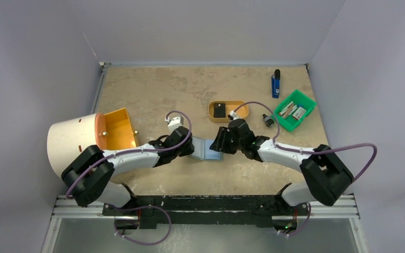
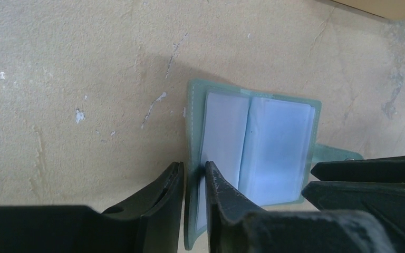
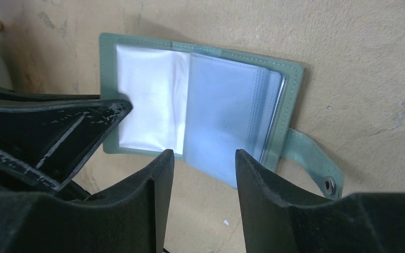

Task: Put the credit cards into the card holder
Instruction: Open the card holder at the center of the board.

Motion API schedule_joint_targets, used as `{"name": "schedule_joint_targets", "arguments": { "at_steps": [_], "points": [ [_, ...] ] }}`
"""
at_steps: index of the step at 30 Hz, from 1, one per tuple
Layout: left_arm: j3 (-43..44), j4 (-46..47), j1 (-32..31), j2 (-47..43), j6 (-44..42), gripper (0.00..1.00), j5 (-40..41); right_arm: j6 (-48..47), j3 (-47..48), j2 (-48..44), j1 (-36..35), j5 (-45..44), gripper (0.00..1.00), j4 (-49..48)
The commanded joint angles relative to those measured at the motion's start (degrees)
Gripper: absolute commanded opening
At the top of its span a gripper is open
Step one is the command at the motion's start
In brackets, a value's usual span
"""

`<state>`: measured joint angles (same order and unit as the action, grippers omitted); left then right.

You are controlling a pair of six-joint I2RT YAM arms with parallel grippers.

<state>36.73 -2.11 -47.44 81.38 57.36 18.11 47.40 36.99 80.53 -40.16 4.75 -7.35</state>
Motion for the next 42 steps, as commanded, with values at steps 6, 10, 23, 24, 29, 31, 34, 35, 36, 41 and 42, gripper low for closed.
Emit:
{"name": "schedule_joint_targets", "arguments": {
  "at_steps": [6,10,23,24,29,31,34,35,36,41,42],
  "points": [
    [1.9,-2.3,-0.3,-1.2,-1.4,0.42,1.3,-2.6,0.2,4.3,0.1,0.2,0.47,-2.5],
    [3.3,-4.0,-0.4,-5.6,-2.2,0.53,2.3,-3.4,0.4,4.5,0.2,-0.5,0.47,-1.5],
    [10.3,-0.1,-0.6,-9.1,-3.7,0.46,-6.5,-4.3,0.8,4.3,0.1,-1.1,0.46,-0.2],
    [10.1,1.0,-0.7,-7.9,-3.4,0.42,-7.9,-4.4,0.7,4.4,0.1,-1.2,0.46,-0.2],
    [9.2,4.4,-0.7,-0.1,-3.0,0.22,-10.3,-4.4,0.7,4.0,0.2,-0.9,0.46,0.0],
    [8.5,4.2,-0.7,2.7,-3.1,0.15,-9.7,-4.6,0.6,3.7,0.2,-0.9,0.46,0.4],
    [6.9,4.2,-0.6,5.7,-3.1,0.06,-7.9,-4.7,0.6,2.8,0.1,-0.8,0.46,1.2],
    [6.6,4.0,-0.6,6.3,-3.0,0.03,-7.2,-4.4,0.5,2.3,0.1,-1.1,0.46,1.5],
    [6.1,4.1,-0.6,6.8,-3.0,0.01,-6.7,-3.9,0.1,1.7,0.1,-1.4,0.46,1.8],
    [4.6,4.4,-0.6,7.8,-3.6,0.00,-4.5,-2.2,-1.5,-0.7,0.4,-4.6,0.46,3.9],
    [4.5,4.5,-0.6,8.0,-3.7,0.00,-4.3,-2.1,-1.7,-0.8,0.6,-4.7,0.46,4.2]
  ]
}}
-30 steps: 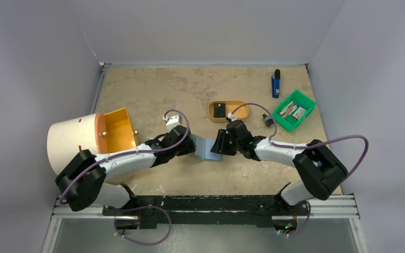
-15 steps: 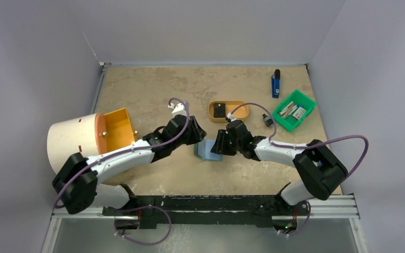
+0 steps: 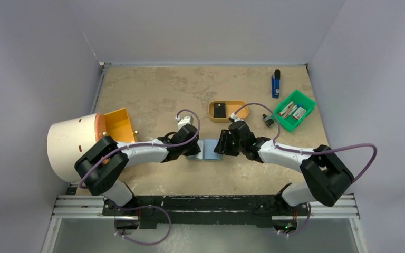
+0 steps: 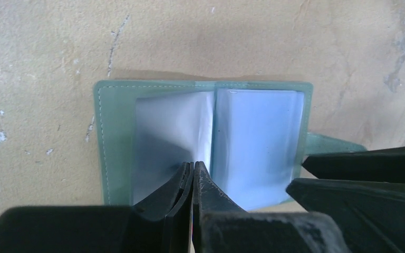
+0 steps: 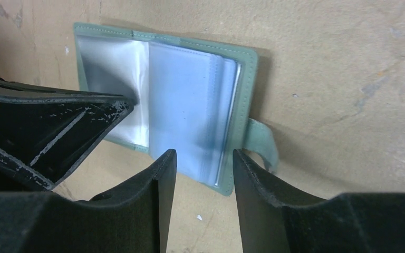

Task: Put the credit cards into the card holder
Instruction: Open the card holder at the center of the board, then turn over the card slot in the card holder.

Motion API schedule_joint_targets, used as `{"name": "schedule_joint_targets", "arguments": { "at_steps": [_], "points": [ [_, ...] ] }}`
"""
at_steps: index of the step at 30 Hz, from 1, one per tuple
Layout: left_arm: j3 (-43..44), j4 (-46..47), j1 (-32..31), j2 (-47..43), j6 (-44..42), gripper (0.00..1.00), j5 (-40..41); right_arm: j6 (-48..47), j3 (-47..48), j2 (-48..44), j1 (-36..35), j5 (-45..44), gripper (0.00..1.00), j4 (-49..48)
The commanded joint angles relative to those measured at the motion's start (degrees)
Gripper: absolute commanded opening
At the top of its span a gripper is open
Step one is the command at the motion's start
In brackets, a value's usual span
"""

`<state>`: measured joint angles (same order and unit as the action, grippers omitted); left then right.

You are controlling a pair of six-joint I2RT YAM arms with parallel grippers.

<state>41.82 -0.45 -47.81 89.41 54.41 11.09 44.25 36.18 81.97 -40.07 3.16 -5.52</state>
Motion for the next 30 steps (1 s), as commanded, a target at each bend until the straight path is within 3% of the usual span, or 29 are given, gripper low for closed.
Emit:
{"name": "schedule_joint_targets", "arguments": {
  "at_steps": [1,30],
  "points": [
    [-0.7,2.9,-0.2,0.2,-0.9,0.00,3.0,1.1,-1.1,-2.3,0.8,-3.1,0.46,2.6],
    [-3.0,5.3,-0.2,3.1,-0.8,0.00,2.5,-0.7,0.8,3.9,1.5,0.5,0.44,0.1]
  ]
}}
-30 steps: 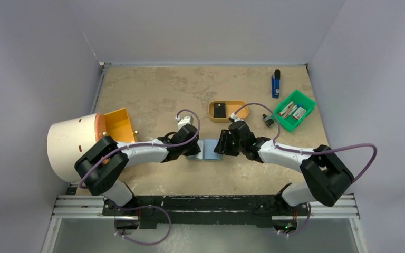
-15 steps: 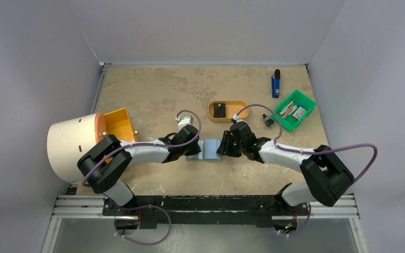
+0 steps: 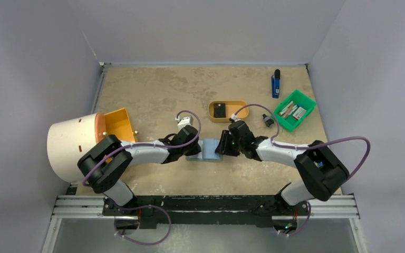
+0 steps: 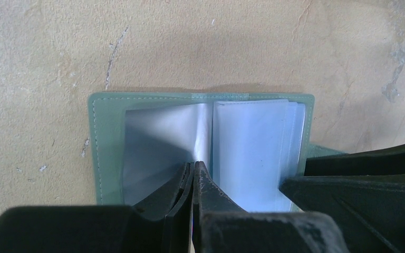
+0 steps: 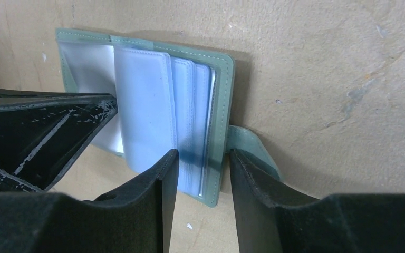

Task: Put the credit cards into the card holder
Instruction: Turn over the card slot in the card holder.

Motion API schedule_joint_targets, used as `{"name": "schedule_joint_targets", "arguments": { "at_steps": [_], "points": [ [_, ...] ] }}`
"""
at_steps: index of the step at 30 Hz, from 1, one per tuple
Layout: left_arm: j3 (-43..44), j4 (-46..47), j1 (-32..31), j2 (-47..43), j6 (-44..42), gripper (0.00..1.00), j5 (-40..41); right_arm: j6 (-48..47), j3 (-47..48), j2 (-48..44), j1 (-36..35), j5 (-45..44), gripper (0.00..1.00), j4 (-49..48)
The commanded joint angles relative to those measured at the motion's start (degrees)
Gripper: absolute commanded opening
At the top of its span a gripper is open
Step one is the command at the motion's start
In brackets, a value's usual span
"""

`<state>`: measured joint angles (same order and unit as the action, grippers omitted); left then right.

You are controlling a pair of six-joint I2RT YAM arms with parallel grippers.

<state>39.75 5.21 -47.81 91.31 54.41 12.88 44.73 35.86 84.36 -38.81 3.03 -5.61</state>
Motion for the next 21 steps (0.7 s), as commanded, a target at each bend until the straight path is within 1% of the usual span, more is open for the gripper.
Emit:
{"name": "schedule_joint_targets", "arguments": {
  "at_steps": [1,7,12,21],
  "points": [
    [-1.0,-0.3,-0.2,1.2,-0.8,0.00,0.7,-1.4,1.5,1.9,0.2,0.6,0.44,0.4],
    [-1.0,0.0,-0.2,1.4,-0.8,0.00,0.5,-2.9,3.0,4.6,0.1,0.8,0.44,-0.3],
    [-0.9,0.0,-0.2,1.3,-1.0,0.00,0.5,-3.0,4.4,7.3,0.1,3.2,0.46,-1.1],
    [-0.8,0.2,-0.1,1.9,-1.3,0.00,0.4,-2.5,3.6,7.8,0.1,5.4,0.49,-3.7]
  ]
}}
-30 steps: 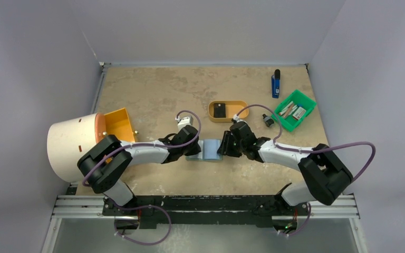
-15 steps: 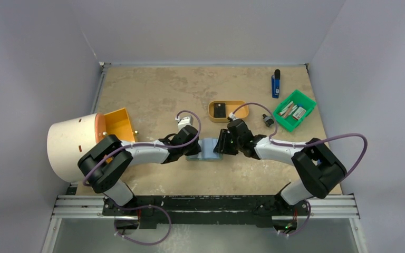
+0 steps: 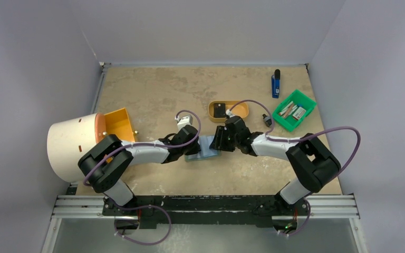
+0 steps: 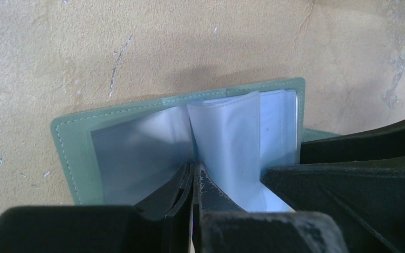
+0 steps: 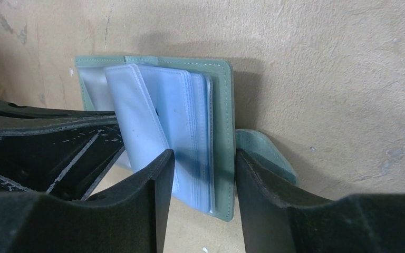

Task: Put the credit cards into the card holder
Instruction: Turn over the card slot in the card holder.

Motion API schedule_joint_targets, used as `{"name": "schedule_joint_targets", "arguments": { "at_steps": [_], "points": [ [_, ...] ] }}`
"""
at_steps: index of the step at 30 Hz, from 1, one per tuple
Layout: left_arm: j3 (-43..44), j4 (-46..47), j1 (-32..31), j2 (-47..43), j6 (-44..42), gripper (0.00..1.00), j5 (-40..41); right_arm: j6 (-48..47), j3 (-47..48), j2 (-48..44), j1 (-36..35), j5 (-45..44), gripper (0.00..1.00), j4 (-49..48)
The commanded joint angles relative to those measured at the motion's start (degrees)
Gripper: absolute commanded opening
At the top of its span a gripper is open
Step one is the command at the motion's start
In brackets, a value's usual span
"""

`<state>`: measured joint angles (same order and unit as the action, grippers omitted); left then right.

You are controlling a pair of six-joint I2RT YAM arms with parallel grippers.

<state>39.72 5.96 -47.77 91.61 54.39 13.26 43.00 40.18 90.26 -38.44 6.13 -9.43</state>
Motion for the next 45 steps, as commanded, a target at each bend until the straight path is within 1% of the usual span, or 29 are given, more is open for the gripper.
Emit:
{"name": "schedule_joint_targets", "arguments": {
  "at_steps": [1,8,11,14,17,19,22,25,27,38,41,44,45],
  "points": [
    [-0.7,-0.5,-0.2,1.6,-1.3,0.00,0.0,-0.8,-1.0,1.9,-0.3,3.1,0.50,-0.4],
    [-0.5,-0.1,-0.2,2.0,-1.6,0.00,-0.4,-1.0,-1.7,3.1,-0.3,6.7,0.53,-1.2],
    [-0.3,0.1,-0.3,2.0,-1.8,0.00,-0.7,-1.0,-2.3,2.4,-0.2,6.5,0.55,-1.0],
    [-0.3,0.4,-0.2,2.1,-2.0,0.00,-1.2,0.4,-4.4,0.9,-0.2,6.8,0.54,-1.4],
    [-0.2,0.9,-0.3,2.2,-2.1,0.00,-1.5,1.0,-6.4,-0.2,-0.1,7.2,0.49,-3.6],
    [-0.1,1.1,-0.3,2.3,-2.3,0.00,-1.6,1.4,-7.6,-1.0,-0.2,7.8,0.44,-5.3],
    [0.2,1.2,-0.3,2.6,-2.5,0.00,-2.2,1.4,-8.6,-2.4,-0.2,8.0,0.30,-6.9],
    [0.4,1.5,-0.3,2.7,-2.6,0.00,-2.9,0.8,-8.5,-3.1,-0.1,8.1,0.21,-7.0],
    [0.6,1.5,-0.3,2.8,-2.7,0.00,-3.0,0.3,-8.2,-3.3,-0.2,8.3,0.17,-7.2],
    [1.7,0.1,-0.3,1.9,-3.2,0.00,-2.4,-2.2,-5.4,-3.7,-0.2,9.0,0.00,-9.1],
    [1.9,-0.6,-0.2,1.6,-3.2,0.00,-1.9,-2.6,-4.3,-4.0,-0.2,9.3,0.00,-8.6],
    [2.2,-2.6,-0.2,-0.5,-3.0,0.00,0.1,-2.7,-4.1,-5.3,-0.3,8.2,0.00,-7.2],
    [2.3,-3.3,-0.2,-1.7,-2.9,0.02,0.9,-2.8,-4.1,-5.8,-0.2,7.5,0.00,-6.4]
  ]
}}
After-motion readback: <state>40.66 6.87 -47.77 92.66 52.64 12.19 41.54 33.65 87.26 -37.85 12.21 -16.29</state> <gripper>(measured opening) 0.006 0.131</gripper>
